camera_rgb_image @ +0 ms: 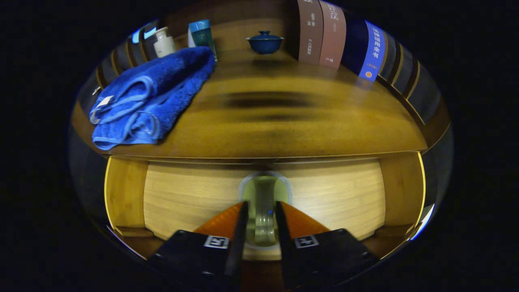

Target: Pull open the drawer, take out the items inside it, and place them on the countertop above the cabinet.

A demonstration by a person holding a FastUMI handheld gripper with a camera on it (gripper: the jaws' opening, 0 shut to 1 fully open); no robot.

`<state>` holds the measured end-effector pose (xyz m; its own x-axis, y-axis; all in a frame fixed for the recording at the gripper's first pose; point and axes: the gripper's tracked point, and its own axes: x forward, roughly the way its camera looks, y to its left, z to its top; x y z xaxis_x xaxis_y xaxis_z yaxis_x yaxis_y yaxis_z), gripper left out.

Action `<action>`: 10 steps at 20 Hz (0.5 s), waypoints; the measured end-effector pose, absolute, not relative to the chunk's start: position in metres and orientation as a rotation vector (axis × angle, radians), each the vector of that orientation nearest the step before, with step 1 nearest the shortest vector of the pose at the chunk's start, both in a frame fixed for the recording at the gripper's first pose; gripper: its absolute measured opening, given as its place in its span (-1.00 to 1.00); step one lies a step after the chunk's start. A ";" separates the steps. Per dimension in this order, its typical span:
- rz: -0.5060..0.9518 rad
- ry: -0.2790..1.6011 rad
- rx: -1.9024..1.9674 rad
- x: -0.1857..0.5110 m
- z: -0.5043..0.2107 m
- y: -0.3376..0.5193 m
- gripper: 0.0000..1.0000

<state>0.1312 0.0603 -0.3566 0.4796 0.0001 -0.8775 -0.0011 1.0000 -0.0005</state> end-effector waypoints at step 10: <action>0.020 1.032 0.023 0.114 -0.308 0.059 -0.69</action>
